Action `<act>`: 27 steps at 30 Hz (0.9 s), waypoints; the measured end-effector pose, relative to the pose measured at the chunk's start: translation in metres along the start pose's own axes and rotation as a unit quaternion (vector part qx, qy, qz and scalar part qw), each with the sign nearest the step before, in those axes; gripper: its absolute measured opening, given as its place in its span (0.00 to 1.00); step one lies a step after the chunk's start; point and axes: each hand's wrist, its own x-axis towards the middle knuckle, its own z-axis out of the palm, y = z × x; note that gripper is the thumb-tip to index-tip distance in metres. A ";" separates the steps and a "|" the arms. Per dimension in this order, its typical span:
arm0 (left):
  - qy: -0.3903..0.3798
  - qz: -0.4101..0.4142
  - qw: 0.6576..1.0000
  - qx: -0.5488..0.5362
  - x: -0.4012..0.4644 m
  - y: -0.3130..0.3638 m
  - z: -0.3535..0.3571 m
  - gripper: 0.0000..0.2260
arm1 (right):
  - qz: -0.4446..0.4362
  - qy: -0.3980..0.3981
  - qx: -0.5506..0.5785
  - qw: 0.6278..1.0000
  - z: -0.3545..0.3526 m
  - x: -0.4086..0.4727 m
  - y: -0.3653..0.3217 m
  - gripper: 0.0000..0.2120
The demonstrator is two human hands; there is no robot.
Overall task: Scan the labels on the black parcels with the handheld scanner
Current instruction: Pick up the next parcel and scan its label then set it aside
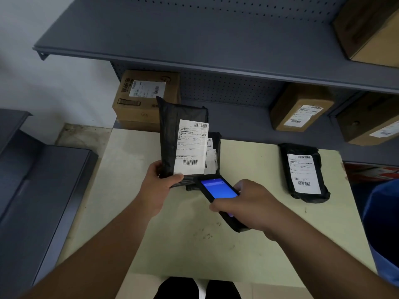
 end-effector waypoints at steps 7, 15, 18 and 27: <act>0.008 0.003 1.000 0.004 -0.004 -0.005 0.007 0.34 | 0.004 -0.003 0.009 1.000 0.003 0.000 -0.001 0.22; 0.011 0.011 0.999 0.037 -0.004 -0.009 0.005 0.32 | 0.002 0.000 0.009 1.000 0.002 -0.004 -0.001 0.23; 0.017 0.008 1.000 0.024 -0.002 -0.011 0.005 0.32 | 0.004 0.001 0.008 1.000 0.002 -0.004 0.000 0.23; 0.019 0.003 1.000 0.005 0.004 -0.011 0.004 0.33 | 0.011 0.001 0.010 1.000 0.001 0.000 0.001 0.22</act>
